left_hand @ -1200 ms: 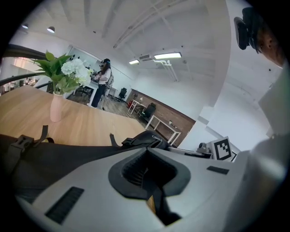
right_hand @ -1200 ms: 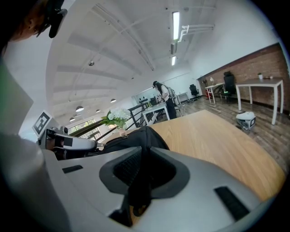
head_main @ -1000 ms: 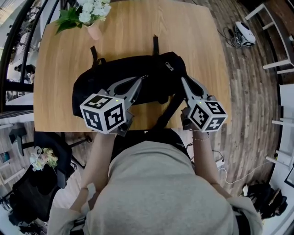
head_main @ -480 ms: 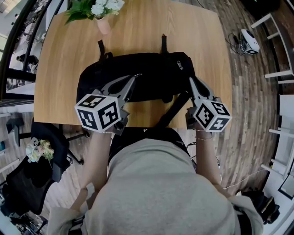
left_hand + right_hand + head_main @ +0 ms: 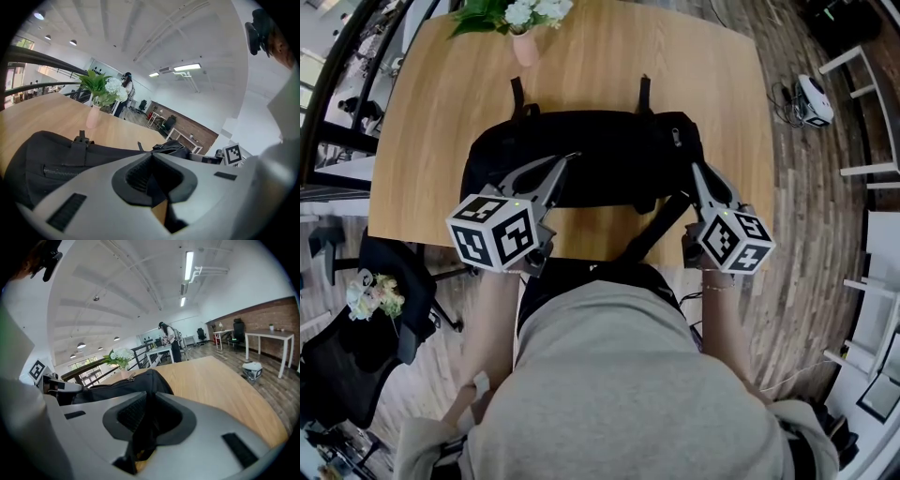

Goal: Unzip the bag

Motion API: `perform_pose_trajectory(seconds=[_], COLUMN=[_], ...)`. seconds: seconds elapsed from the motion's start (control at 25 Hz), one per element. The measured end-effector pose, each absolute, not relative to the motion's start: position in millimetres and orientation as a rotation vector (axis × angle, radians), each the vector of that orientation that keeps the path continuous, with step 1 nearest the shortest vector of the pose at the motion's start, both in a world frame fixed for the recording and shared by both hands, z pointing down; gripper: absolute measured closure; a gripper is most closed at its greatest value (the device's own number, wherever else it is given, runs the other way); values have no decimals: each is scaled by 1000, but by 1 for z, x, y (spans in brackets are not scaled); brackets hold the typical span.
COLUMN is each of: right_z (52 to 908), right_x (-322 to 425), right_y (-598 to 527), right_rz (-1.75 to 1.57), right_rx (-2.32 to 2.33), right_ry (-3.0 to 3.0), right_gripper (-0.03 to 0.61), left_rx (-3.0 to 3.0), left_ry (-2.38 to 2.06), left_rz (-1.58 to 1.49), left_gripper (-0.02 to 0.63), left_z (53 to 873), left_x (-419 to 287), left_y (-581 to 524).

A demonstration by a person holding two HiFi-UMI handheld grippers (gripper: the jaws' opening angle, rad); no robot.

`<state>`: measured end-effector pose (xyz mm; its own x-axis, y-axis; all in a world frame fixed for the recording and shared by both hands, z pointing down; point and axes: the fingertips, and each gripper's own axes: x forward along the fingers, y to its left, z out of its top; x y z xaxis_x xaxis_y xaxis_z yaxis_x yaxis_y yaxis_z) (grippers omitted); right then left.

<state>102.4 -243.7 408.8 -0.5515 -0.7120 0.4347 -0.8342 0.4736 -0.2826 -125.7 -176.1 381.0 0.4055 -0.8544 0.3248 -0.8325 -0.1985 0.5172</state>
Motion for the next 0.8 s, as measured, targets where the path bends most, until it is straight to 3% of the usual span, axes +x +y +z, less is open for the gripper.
perform_pose_trajectory(seconds=[0.36, 0.6, 0.8], right_z=[406, 406, 390], right_x=[97, 88, 88], right_y=[-244, -241, -243], right_rz=[649, 462, 346], right_rx=[1254, 1154, 1167], right_ry=[-2507, -2462, -2468], right_gripper=[501, 417, 400], left_rx=[2074, 2070, 2071], left_ry=[-1469, -1460, -1461], left_rz=[22, -11, -30], left_gripper=[595, 595, 595], left_z=[378, 378, 376], left_x=[-128, -126, -127], left_y=[-169, -166, -166])
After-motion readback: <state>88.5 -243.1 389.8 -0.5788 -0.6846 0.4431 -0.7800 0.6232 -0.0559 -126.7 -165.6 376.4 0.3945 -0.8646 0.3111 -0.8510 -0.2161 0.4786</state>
